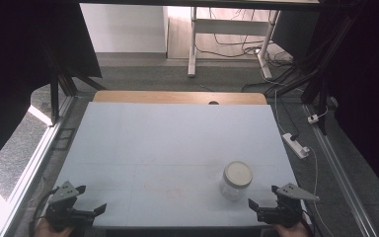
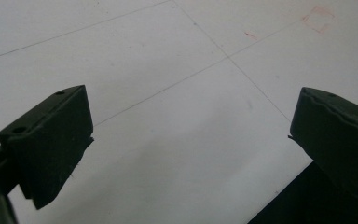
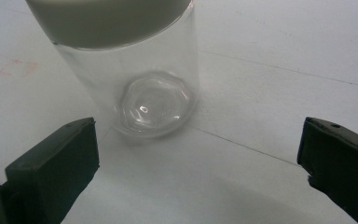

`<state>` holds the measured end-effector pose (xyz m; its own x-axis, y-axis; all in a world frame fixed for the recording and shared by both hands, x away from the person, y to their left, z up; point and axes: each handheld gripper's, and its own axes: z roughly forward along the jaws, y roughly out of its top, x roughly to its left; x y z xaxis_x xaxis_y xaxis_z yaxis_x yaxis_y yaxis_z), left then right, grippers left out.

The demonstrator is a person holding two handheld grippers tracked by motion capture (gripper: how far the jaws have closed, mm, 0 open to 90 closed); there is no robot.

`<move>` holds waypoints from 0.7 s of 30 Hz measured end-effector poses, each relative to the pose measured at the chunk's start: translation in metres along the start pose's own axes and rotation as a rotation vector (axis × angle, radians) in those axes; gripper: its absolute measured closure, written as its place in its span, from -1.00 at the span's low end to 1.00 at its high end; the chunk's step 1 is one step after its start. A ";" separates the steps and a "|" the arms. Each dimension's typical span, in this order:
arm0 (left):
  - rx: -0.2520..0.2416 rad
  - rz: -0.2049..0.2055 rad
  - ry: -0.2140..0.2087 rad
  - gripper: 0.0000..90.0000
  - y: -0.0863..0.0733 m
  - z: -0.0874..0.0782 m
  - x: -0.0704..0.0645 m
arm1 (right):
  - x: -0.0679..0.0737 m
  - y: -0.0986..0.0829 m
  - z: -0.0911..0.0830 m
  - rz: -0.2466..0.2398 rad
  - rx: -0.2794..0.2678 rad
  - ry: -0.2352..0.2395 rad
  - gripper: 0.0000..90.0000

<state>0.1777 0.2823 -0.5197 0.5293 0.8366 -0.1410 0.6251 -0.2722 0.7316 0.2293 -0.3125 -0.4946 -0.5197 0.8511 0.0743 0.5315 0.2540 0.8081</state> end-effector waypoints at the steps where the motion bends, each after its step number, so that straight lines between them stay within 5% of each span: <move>1: 0.000 0.000 0.000 -0.99 0.000 0.000 0.000 | 0.001 0.000 0.000 -0.006 0.001 0.000 -1.00; 21: 0.014 0.012 -0.032 -1.00 0.001 0.002 0.001 | 0.002 0.000 0.001 -0.036 0.009 0.025 -1.00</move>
<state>0.1793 0.2819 -0.5203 0.5551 0.8174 -0.1539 0.6262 -0.2888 0.7242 0.2289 -0.3102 -0.4946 -0.5552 0.8296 0.0597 0.5178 0.2886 0.8054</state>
